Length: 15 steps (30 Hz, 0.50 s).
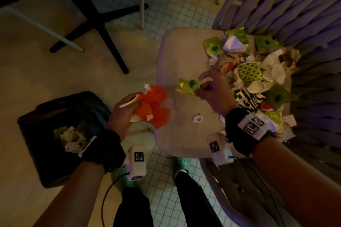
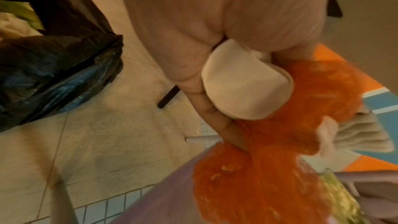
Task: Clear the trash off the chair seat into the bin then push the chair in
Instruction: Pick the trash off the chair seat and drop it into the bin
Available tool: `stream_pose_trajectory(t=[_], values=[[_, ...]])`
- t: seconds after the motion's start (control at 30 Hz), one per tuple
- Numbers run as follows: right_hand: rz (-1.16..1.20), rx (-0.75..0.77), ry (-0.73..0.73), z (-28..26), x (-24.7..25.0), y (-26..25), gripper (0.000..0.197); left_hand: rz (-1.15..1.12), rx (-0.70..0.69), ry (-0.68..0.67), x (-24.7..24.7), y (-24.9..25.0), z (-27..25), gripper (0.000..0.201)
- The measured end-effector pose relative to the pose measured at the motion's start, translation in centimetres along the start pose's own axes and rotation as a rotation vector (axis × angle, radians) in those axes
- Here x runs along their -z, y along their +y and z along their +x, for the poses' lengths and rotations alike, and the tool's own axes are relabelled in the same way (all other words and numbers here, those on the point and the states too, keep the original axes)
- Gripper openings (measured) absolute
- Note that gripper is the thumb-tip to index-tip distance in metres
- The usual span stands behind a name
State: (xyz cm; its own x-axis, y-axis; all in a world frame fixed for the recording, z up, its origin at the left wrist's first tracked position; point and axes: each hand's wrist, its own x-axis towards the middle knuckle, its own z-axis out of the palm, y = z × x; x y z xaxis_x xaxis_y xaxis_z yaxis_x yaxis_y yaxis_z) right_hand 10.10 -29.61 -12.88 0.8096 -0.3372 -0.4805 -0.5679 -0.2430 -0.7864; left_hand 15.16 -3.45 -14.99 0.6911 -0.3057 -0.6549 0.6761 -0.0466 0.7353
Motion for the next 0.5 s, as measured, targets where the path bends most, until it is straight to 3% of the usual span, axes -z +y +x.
stream_pose_trajectory(t=[0.1,0.17,0.4,0.5], values=[[0.063,0.008,-0.155,-2.4,-4.1,-1.8,0.046,-0.043,-0.014,0.062,3.7,-0.5,-1.8,0.032],[0.074,0.041,-0.239,-3.5,-8.6,-3.0,0.039,-0.044,-0.005,0.144,7.3,-1.2,-3.3,0.029],[-0.067,-0.14,-0.468,-6.0,-31.0,-2.6,0.025,0.015,0.198,0.516,25.8,-8.7,-8.5,0.021],[-0.152,-0.273,-0.511,-6.4,-40.3,-0.2,0.024,0.025,0.255,0.631,32.8,-13.7,-10.3,0.031]])
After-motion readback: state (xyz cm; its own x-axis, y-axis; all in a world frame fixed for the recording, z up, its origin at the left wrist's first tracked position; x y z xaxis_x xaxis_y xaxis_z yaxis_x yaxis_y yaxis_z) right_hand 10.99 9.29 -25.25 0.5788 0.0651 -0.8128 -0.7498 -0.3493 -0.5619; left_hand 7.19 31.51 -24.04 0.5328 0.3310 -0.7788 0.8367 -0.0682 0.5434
